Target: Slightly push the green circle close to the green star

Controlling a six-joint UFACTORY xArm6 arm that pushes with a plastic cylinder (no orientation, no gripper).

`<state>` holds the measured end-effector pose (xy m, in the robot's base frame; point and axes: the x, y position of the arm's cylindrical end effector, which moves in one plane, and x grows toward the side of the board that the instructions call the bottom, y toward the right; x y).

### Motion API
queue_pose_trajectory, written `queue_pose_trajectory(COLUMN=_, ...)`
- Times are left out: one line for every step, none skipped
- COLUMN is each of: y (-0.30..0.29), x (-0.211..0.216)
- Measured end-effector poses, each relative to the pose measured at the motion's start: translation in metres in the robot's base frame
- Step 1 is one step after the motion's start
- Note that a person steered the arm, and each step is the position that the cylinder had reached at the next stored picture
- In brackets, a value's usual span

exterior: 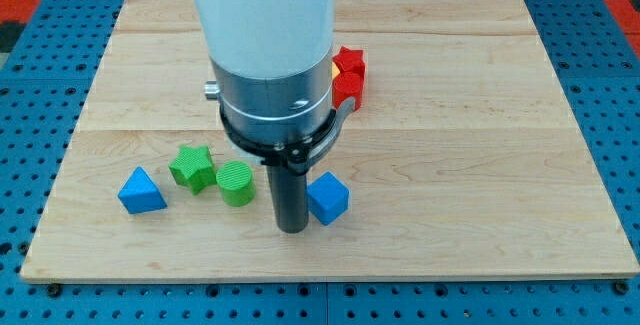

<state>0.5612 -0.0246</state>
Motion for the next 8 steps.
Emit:
queue_pose_trajectory(y=0.021, x=-0.019)
queue_pose_trajectory(y=-0.028, x=-0.046)
queue_pose_trajectory(y=-0.023, x=-0.052)
queue_pose_trajectory(y=-0.014, x=-0.053)
queue_pose_trajectory(y=-0.039, x=-0.057)
queue_pose_trajectory(y=-0.057, x=-0.061)
queue_pose_trajectory(y=-0.063, x=-0.062)
queue_pose_trajectory(y=-0.054, x=-0.061)
